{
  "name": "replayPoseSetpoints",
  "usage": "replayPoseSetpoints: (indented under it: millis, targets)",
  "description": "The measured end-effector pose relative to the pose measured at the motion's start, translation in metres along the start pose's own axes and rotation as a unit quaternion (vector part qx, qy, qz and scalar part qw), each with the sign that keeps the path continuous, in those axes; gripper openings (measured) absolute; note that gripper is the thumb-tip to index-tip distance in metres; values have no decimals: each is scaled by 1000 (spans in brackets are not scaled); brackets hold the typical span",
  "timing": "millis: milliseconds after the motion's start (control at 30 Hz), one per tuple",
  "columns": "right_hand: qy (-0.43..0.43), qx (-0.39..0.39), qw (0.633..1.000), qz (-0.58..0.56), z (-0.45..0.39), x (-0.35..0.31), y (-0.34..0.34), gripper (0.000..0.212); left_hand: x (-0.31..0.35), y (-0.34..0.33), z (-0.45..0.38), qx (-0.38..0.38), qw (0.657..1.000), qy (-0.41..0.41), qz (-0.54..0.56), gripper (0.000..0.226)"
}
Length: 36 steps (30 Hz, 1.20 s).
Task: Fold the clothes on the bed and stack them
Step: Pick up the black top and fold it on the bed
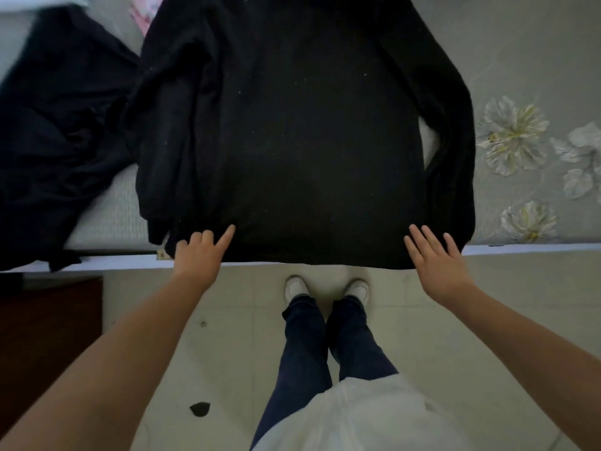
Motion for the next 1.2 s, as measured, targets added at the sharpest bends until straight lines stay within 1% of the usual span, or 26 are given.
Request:
replayPoseSetpoints:
  millis: [100,133,200,233,267,333,367,400,467,500,567,667,733,767,800,833,900,933,967,1033,1100,1133,1167,1200]
  targets:
    - [-2,-27,1000,4,1,-4,-3,70,5,-3,5,-29,1000,6,5,90]
    - [-4,-31,1000,-6,0,-5,-3,69,6,-2,6,-35,999,4,9,89]
    - [-2,-26,998,-54,-1,-6,7,63,6,6,5,-34,999,-5,19,78]
    - [2,-2,995,-95,-1,-5,16,57,6,13,3,-26,999,-11,26,70]
    - [10,54,989,-139,1,-6,25,49,6,19,1,-15,999,-15,40,61]
    - [6,204,955,-217,1,1,44,30,9,37,-4,18,997,-23,77,46]
    - [-29,243,936,-252,1,7,52,25,12,45,-7,36,994,-29,96,42]
    - [-75,242,925,-283,-3,14,57,25,17,53,-13,54,991,-37,117,41]
    - [-176,202,911,-313,-13,28,61,36,29,67,-23,76,983,-53,161,45]
    - [-209,189,906,-317,-20,35,62,41,35,74,-28,84,978,-59,180,46]
    - [-236,179,900,-320,-35,48,66,51,47,88,-38,102,972,-70,199,49]
    - [-261,185,884,-341,-60,64,77,65,63,112,-55,121,965,-84,216,50]
    - [-270,159,875,-370,-79,73,81,73,72,129,-70,122,963,-90,224,50]
    - [-263,138,875,-383,-87,77,82,72,76,137,-79,120,962,-93,227,50]
    - [-249,124,876,-394,-95,82,84,67,80,145,-87,117,961,-95,233,50]
    - [-234,121,877,-402,-101,89,85,57,83,152,-95,113,958,-97,244,50]
    - [-211,142,876,-409,-110,107,89,34,90,171,-110,112,950,-97,273,50]
    - [-204,162,870,-420,-114,119,91,30,93,182,-118,116,947,-93,286,50]
    - [-199,185,856,-439,-116,132,94,29,97,193,-126,122,944,-85,295,49]
    - [-211,244,811,-488,-119,169,103,29,101,218,-145,145,939,-70,304,48]
    - [-255,303,757,-520,-121,215,112,24,105,246,-168,174,936,-62,300,48]
    - [-279,322,736,-526,-124,238,116,22,107,262,-180,194,933,-56,297,48]
    - [-299,328,723,-529,-129,259,119,22,108,279,-192,214,931,-49,290,49]
    - [-311,322,721,-530,-135,277,121,23,109,295,-205,229,932,-43,279,50]
Point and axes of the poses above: each hand's wrist, its own z-axis away from the middle knuckle, its own y-axis out of the back of the hand, x = y × z, the point moved 3 cm from there along -z, towards the middle knuckle, and after that the axes turned 6 degrees about -z, right-handed, at the moved point
